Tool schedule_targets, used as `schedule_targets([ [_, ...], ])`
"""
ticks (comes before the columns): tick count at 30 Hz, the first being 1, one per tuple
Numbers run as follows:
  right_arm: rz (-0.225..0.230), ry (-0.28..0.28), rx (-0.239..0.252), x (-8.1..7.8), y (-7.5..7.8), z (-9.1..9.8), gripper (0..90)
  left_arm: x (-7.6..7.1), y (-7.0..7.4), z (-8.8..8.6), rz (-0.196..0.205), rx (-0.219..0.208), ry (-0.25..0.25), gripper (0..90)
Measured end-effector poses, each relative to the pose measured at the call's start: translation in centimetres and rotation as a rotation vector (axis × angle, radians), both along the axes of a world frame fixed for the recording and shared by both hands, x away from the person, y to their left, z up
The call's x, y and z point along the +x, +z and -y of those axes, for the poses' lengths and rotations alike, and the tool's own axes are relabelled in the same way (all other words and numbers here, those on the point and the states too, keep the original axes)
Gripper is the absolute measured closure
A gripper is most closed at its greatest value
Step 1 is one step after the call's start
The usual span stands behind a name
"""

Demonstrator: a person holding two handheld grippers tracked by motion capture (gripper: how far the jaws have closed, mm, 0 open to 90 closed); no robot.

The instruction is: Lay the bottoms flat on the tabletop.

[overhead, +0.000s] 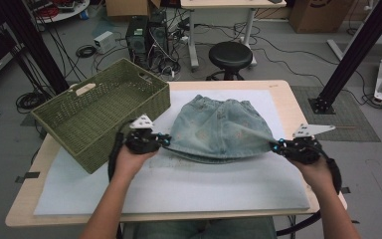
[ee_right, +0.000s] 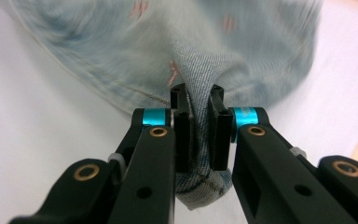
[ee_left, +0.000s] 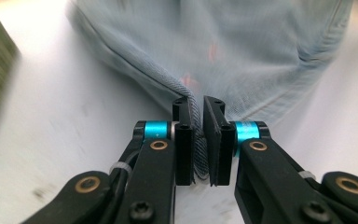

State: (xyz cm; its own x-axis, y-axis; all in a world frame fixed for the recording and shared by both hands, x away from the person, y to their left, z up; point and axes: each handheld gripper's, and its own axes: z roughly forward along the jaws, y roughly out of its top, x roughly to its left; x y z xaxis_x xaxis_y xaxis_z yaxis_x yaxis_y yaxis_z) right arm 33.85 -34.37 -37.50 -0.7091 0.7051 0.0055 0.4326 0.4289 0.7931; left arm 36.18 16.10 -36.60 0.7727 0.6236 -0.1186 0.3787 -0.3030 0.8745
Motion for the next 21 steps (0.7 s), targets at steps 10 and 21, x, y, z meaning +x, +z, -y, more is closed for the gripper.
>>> schedule_targets([
  [10, 0.059, -0.072, 0.151, -0.9, 2.9, 0.8, 56.5, -0.7, 1.9, -0.2, 0.094, -0.014, 0.031, 44.9],
  [21, -0.105, -0.135, -0.039, 2.2, -3.6, -1.1, 49.2, 3.1, -4.0, 2.0, -0.062, 0.071, 0.092, 35.6],
])
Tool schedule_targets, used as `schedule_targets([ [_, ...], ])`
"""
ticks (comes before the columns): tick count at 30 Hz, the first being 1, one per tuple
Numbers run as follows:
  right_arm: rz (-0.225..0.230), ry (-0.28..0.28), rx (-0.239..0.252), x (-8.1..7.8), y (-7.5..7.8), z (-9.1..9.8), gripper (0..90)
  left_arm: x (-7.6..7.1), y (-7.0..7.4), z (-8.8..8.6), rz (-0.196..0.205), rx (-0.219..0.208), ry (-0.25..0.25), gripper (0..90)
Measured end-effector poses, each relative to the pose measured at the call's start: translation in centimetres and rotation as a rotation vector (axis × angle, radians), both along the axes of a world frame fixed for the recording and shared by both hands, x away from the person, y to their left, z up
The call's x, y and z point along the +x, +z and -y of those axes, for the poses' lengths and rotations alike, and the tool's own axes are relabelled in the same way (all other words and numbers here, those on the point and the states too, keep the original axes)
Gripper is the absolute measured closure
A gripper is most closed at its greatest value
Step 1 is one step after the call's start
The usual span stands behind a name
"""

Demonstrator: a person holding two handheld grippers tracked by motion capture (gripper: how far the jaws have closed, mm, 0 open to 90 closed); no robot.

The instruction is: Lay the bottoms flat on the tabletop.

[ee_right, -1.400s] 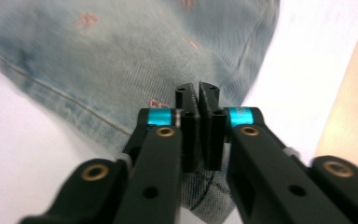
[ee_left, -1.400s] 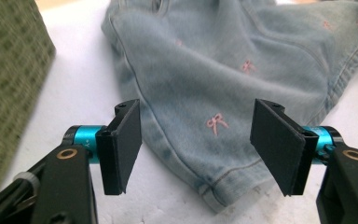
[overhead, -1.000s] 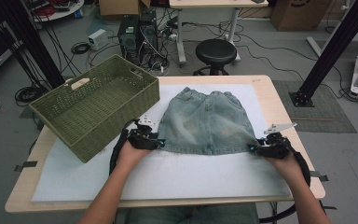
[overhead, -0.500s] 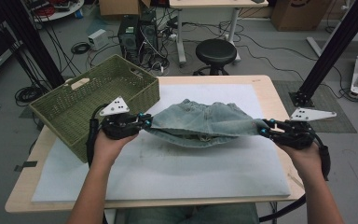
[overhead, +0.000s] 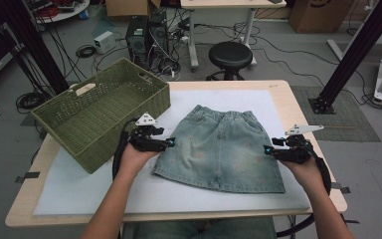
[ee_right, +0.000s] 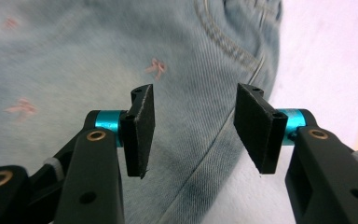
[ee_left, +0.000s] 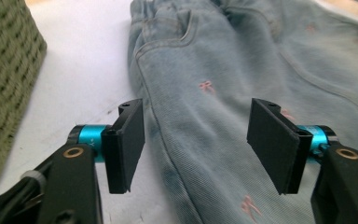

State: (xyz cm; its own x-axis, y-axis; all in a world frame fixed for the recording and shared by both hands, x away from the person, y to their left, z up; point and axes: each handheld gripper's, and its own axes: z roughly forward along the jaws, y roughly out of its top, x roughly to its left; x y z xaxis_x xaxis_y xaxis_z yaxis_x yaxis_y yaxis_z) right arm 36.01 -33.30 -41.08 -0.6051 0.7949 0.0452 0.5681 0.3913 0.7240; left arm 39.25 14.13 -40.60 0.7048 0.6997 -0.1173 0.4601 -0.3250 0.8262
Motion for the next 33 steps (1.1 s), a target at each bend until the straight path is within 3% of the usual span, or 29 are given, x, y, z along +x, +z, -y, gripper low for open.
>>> schedule_targets([
  [5, 0.013, -0.032, 0.006, 1.6, 0.4, -0.5, 43.8, 2.0, -0.7, 1.2, 0.013, -0.044, 0.057, 30.8],
  [7, 0.021, -0.042, 0.014, 2.5, 0.5, -0.5, 43.8, 3.3, -1.1, 2.2, -0.011, -0.048, 0.056, 29.0],
  [12, 0.009, -0.071, -0.002, 5.3, 0.1, -0.8, 44.2, 5.9, -1.5, 4.3, -0.02, -0.029, 0.043, 28.5],
  [14, 0.013, -0.078, -0.01, 6.9, 0.0, -0.9, 45.6, 6.9, -2.0, 5.0, -0.001, -0.021, 0.055, 28.6],
  [15, 0.02, -0.085, -0.007, 7.8, 0.0, -1.0, 46.7, 7.6, -2.4, 5.4, -0.019, 0.001, 0.052, 28.4],
  [19, -0.024, -0.093, -0.048, 11.0, -1.0, -1.7, 51.8, 9.1, -3.5, 5.8, -0.038, 0.012, 0.091, 29.2],
  [21, -0.035, -0.078, -0.069, 11.5, -1.3, -2.2, 58.2, 9.5, -4.2, 6.0, -0.059, 0.025, 0.072, 34.1],
  [23, -0.047, -0.059, -0.099, 11.7, -1.9, -2.7, 67.6, 9.4, -4.4, 6.4, -0.051, 0.047, 0.041, 50.6],
  [27, -0.058, -0.06, -0.108, 11.6, -2.1, -2.6, 81.0, 9.0, -3.9, 6.3, -0.056, 0.025, 0.023, 73.9],
  [29, -0.043, -0.073, -0.103, 11.5, -1.7, -2.3, 84.5, 8.6, -3.2, 5.7, -0.049, 0.022, 0.024, 78.5],
  [33, 0.003, -0.087, -0.081, 11.9, -0.8, -1.4, 86.2, 7.1, -2.2, 4.6, 0.003, -0.027, 0.061, 79.4],
])
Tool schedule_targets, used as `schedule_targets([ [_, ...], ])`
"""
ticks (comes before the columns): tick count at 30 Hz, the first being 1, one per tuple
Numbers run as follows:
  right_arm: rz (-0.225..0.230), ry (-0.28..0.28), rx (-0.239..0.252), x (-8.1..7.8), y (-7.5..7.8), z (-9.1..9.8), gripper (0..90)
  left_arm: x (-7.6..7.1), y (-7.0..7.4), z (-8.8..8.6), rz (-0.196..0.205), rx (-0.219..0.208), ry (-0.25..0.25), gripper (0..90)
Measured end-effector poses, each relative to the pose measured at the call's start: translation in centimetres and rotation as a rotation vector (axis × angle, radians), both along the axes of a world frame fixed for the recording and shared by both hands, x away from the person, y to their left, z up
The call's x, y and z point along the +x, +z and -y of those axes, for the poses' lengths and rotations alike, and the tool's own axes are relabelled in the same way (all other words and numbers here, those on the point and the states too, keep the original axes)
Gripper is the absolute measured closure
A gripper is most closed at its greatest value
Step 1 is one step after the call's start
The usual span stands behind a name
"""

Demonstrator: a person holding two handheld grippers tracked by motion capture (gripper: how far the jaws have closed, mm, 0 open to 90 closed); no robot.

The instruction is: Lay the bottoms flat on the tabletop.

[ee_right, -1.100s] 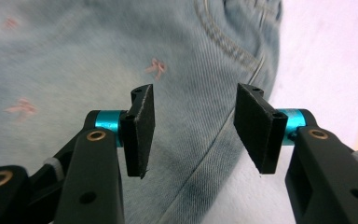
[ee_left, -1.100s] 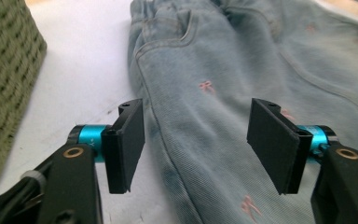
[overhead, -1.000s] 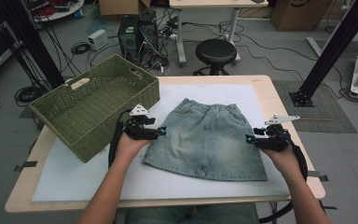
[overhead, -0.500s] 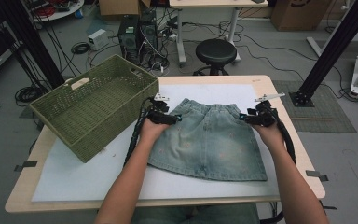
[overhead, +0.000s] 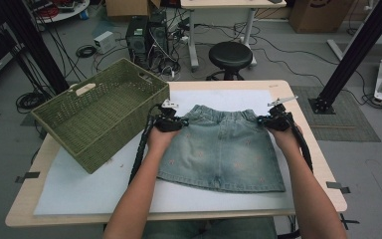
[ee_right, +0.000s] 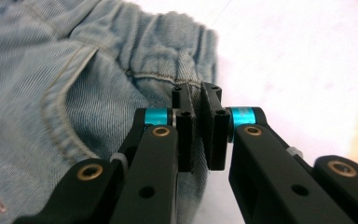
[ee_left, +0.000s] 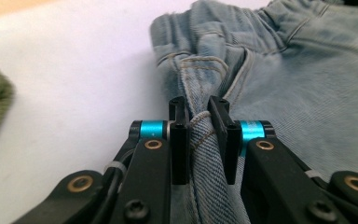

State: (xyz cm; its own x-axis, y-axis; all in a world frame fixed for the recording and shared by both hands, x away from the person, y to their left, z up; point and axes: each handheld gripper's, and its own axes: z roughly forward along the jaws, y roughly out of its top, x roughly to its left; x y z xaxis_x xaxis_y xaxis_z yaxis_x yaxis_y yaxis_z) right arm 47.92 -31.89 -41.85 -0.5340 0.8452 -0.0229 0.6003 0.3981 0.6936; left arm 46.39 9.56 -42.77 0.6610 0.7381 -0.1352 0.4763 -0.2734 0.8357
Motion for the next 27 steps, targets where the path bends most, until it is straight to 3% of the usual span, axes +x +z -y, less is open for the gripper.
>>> schedule_targets([
  [2, 0.011, -0.008, 0.017, 0.6, 0.3, 0.2, 86.2, -0.5, 0.0, -0.1, 0.005, -0.011, 0.01, 79.3],
  [4, 0.013, -0.013, -0.002, 1.3, 0.2, -0.2, 86.0, -0.6, -0.4, 0.2, 0.003, 0.013, 0.02, 77.6],
  [7, -0.007, -0.025, -0.063, 2.2, -1.1, -1.2, 77.3, -0.1, -1.1, 0.2, -0.022, 0.04, 0.062, 57.1],
  [8, -0.008, -0.026, -0.068, 2.2, -1.2, -1.3, 71.6, 0.0, -1.2, 0.1, -0.024, 0.046, 0.077, 49.3],
  [10, -0.001, -0.055, -0.048, 1.9, -0.7, -1.0, 60.3, 0.0, -1.0, -0.2, -0.011, 0.038, 0.086, 42.7],
  [14, 0.025, -0.068, -0.017, 0.3, 0.9, 0.4, 58.2, 0.1, -0.1, -0.5, 0.029, 0.026, 0.098, 38.9],
  [17, 0.002, -0.047, -0.008, -1.6, 1.0, 1.0, 56.1, -0.2, 0.2, -0.7, 0.024, 0.027, 0.093, 37.5],
  [19, -0.047, -0.039, 0.002, -2.8, 0.5, 1.3, 53.0, -0.5, 0.5, -0.9, 0.004, 0.021, 0.083, 34.5],
  [21, -0.06, -0.03, -0.008, -4.3, 0.1, 1.4, 52.8, -1.1, 1.0, -1.0, 0.013, 0.031, 0.07, 33.7],
  [23, -0.123, -0.025, -0.017, -5.5, -0.7, 1.3, 56.3, -1.8, 1.4, -1.1, 0.043, 0.034, 0.067, 33.2],
  [25, -0.151, -0.027, -0.018, -6.5, -1.4, 1.4, 66.7, -2.7, 1.7, -1.3, 0.061, 0.028, 0.059, 33.2],
  [26, -0.129, -0.027, -0.012, -7.0, -1.4, 1.5, 76.8, -2.9, 1.8, -1.4, 0.065, 0.028, 0.058, 33.2],
  [27, -0.118, -0.021, -0.018, -7.2, -1.4, 1.6, 79.7, -3.3, 2.1, -1.5, 0.07, 0.026, 0.056, 33.2],
])
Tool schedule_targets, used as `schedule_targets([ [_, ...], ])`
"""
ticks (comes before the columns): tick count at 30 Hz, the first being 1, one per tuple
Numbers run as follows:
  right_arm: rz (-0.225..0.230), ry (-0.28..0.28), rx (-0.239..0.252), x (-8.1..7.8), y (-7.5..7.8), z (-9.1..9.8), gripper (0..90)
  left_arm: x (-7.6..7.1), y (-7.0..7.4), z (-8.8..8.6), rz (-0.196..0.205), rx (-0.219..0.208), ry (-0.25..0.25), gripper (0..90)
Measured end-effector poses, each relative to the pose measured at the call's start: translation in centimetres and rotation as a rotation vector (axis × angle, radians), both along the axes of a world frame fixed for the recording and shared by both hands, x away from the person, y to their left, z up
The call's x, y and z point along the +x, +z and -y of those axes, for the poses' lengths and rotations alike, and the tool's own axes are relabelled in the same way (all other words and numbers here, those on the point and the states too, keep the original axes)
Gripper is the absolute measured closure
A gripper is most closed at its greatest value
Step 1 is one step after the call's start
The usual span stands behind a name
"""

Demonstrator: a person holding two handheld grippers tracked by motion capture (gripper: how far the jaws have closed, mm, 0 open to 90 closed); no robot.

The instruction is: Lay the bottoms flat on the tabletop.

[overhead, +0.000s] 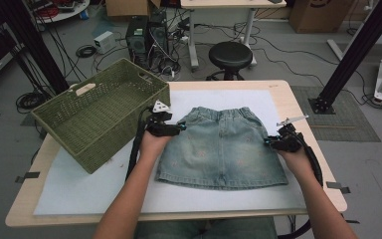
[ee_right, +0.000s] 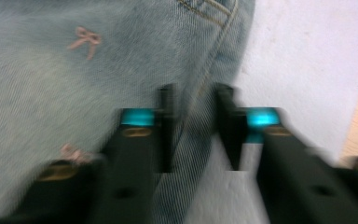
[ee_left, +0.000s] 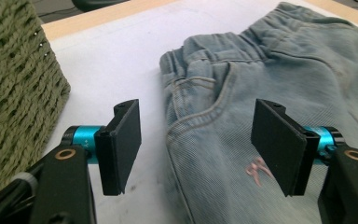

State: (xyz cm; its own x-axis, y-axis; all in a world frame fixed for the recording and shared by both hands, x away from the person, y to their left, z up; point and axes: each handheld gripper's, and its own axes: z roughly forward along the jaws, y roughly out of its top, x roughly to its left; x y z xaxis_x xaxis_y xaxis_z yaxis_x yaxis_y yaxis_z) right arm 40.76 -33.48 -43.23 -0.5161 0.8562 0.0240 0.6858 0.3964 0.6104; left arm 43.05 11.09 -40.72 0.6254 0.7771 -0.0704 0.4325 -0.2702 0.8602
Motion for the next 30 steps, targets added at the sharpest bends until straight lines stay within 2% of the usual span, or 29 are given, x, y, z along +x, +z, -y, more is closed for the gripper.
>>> schedule_targets([
  [3, 0.014, -0.002, 0.0, 0.2, 0.0, 0.5, 82.8, -1.0, 0.5, -0.4, 0.012, 0.0, -0.01, 33.1],
  [5, 0.031, -0.005, 0.007, 0.5, 0.0, 0.8, 82.7, -1.5, 0.7, -0.5, 0.019, -0.015, -0.015, 32.9],
  [7, 0.028, 0.002, 0.015, 0.8, 0.0, 1.0, 81.5, -2.1, 0.9, -0.7, 0.024, -0.023, -0.026, 32.4],
  [9, 0.043, 0.006, 0.03, 0.6, 0.2, 1.1, 74.7, -2.6, 1.2, -0.9, 0.033, -0.03, -0.037, 31.8],
  [12, 0.106, -0.004, 0.063, -0.3, 1.2, 1.1, 54.2, -3.3, 1.7, -1.1, 0.051, -0.044, -0.053, 30.4],
  [15, 0.184, 0.008, 0.108, -1.5, 2.7, 0.9, 46.0, -4.1, 2.4, -1.4, 0.079, -0.031, -0.07, 28.4],
  [18, 0.242, 0.028, 0.136, -2.7, 3.9, 0.5, 37.7, -5.1, 3.0, -1.6, 0.094, -0.012, -0.113, 28.2],
  [22, 0.305, 0.071, 0.183, -4.0, 4.7, 0.1, 31.1, -6.1, 3.3, -2.0, 0.114, 0.006, -0.157, 27.5],
  [25, 0.323, 0.102, 0.234, -4.6, 4.9, 0.0, 28.2, -6.4, 3.4, -2.4, 0.128, -0.022, -0.17, 26.4],
  [30, 0.349, 0.125, 0.258, -4.9, 5.4, -0.4, 24.3, -6.0, 3.0, -3.1, 0.117, -0.049, -0.166, 24.4],
])
